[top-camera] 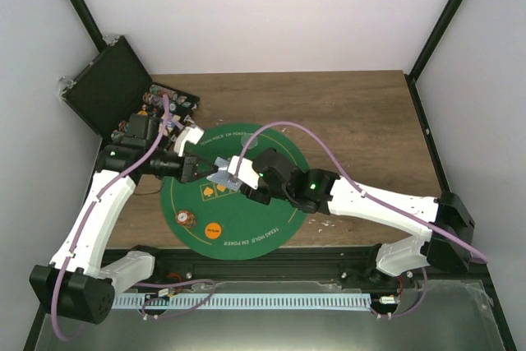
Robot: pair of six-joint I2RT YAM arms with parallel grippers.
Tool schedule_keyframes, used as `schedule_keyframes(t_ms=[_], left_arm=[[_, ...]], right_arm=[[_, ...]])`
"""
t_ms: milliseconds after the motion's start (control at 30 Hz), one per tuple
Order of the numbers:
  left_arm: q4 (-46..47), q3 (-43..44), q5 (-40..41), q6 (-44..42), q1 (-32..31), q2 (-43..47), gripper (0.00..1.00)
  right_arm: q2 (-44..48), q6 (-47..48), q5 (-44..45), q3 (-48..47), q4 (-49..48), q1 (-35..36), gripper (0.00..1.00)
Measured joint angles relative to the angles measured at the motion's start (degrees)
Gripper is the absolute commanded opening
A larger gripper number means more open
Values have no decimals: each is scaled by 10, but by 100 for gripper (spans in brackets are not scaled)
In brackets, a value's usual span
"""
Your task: Distribute texas hold em gaming equipment
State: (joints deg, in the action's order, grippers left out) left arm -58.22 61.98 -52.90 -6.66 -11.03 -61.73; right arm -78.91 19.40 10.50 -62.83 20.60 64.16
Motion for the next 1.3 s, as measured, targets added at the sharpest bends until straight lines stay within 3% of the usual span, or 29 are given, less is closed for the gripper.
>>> schedule_keyframes(t_ms=[600,867,1067,1300], left_arm=[[-46,51,-63,-39,21,0,0],[-191,116,-10,-273,13,-8,0],[-231,49,118,-372,-115,-13,0],[-207,15,222,-389,-262,-97,0]], right_arm=[[31,-7,-37,40,-8,-80,47],[52,-8,-50,45,8,-147,47],[75,-8,-51,45,17,-178,47],[78,-8,-59,45,37,-191,47]])
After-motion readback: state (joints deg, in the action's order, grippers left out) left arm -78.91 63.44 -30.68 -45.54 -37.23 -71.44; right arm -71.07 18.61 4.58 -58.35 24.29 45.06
